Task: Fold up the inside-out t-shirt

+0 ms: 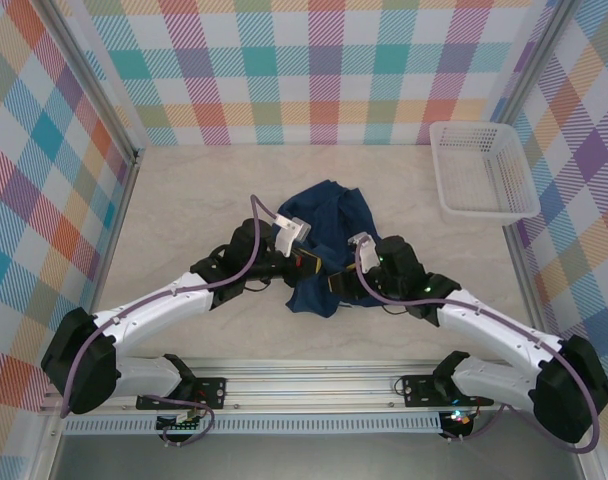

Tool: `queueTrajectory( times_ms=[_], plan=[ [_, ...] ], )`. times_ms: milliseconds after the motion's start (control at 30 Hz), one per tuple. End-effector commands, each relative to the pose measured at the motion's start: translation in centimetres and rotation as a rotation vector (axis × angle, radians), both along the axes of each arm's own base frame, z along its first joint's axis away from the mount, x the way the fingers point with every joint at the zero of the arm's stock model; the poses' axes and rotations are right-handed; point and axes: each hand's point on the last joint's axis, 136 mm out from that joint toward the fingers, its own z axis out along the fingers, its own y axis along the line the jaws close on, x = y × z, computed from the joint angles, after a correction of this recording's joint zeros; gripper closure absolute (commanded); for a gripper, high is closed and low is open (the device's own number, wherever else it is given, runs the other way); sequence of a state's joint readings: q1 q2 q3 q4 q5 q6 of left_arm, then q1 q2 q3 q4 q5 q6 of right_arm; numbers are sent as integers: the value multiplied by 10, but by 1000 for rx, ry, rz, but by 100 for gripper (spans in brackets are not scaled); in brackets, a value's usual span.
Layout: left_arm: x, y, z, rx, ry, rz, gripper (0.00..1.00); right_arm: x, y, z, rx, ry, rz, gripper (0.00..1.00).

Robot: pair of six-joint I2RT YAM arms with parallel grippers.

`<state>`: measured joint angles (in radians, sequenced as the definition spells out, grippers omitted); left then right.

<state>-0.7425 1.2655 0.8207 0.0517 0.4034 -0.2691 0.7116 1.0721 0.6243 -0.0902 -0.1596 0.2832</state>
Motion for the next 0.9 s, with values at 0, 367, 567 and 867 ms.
queueTrajectory(
  times_ms=[0,367,567,867],
  plan=[
    [-3,1,5,-17,13,-7,100,-3,21,14,78,-41,80,32],
    [17,35,-9,118,-41,173,100,0,24,36,168,-69,120,96],
    [44,65,-27,268,-87,361,100,-33,22,69,418,-27,329,100],
    [53,66,-31,300,-97,385,87,-56,30,75,458,4,542,99]
  ],
)
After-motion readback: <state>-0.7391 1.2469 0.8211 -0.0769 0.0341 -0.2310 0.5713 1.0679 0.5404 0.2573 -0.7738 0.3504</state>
